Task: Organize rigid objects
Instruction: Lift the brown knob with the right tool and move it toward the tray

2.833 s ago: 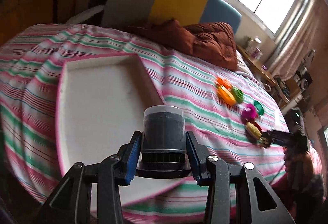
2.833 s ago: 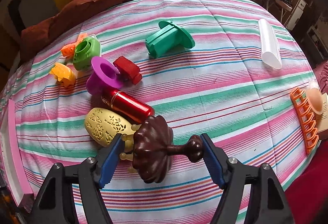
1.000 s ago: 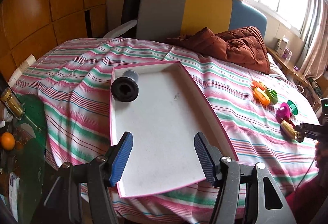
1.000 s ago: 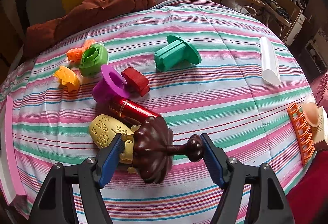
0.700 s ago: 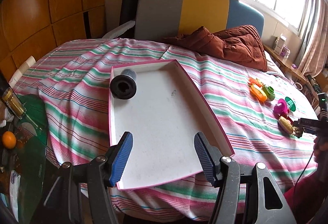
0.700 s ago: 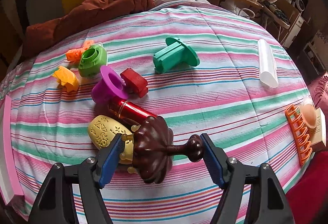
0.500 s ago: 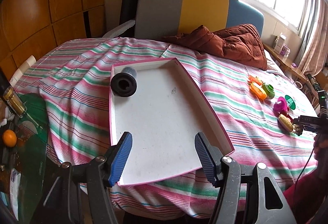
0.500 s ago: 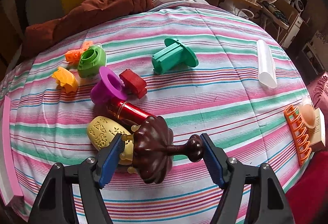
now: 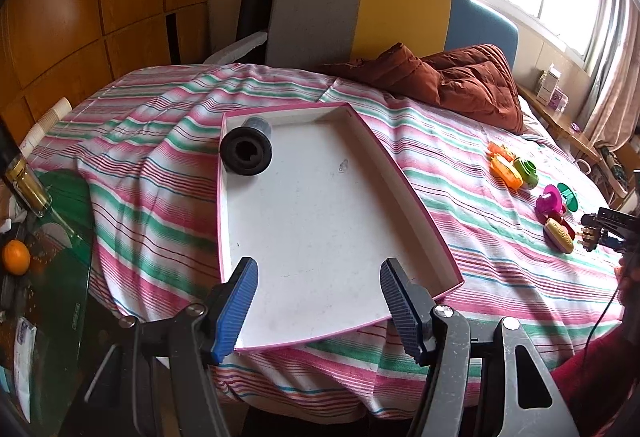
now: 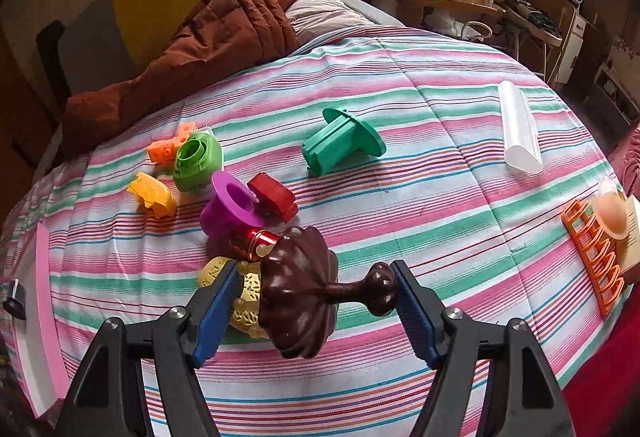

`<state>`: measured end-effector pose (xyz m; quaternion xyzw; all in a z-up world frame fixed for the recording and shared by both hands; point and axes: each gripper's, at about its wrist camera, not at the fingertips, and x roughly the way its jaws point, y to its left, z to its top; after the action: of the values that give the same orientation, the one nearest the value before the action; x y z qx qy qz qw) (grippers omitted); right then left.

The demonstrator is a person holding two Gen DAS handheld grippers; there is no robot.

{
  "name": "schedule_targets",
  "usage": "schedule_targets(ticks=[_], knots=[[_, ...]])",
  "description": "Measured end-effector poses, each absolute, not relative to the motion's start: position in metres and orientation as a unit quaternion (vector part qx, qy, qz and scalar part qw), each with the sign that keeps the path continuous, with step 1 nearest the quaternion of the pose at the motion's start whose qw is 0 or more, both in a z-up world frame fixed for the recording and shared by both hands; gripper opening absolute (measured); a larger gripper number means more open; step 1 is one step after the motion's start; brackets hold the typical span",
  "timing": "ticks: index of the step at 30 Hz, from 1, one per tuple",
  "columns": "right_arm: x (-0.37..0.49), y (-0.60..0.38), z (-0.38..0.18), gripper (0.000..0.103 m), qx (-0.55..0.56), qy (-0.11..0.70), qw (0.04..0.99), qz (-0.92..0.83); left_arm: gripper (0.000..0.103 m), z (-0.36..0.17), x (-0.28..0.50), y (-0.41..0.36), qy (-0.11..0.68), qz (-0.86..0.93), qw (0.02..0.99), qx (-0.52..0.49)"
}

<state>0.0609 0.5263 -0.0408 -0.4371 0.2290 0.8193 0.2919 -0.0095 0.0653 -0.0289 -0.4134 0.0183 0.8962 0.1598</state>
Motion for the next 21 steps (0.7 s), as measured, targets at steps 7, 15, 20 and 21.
schedule_targets(ticks=[7,15,20,21], knots=[[0.063,0.522,-0.031,0.075,-0.407,0.247,0.254,0.842,0.065,-0.033,-0.019,0.057,0.011,0.895,0.152,-0.419],[0.024,0.468,-0.007,0.075,-0.396,0.23,0.167,0.873,0.065,-0.037,-0.037,0.04,-0.01,0.895,0.134,-0.425],[-0.03,0.392,0.01,0.075,-0.407,0.193,0.061,0.891,0.065,-0.04,-0.047,0.023,-0.031,0.894,0.12,-0.43],[-0.042,0.374,0.01,0.075,-0.412,0.187,0.036,0.891,0.065,-0.04,-0.049,0.019,-0.035,0.894,0.118,-0.431]])
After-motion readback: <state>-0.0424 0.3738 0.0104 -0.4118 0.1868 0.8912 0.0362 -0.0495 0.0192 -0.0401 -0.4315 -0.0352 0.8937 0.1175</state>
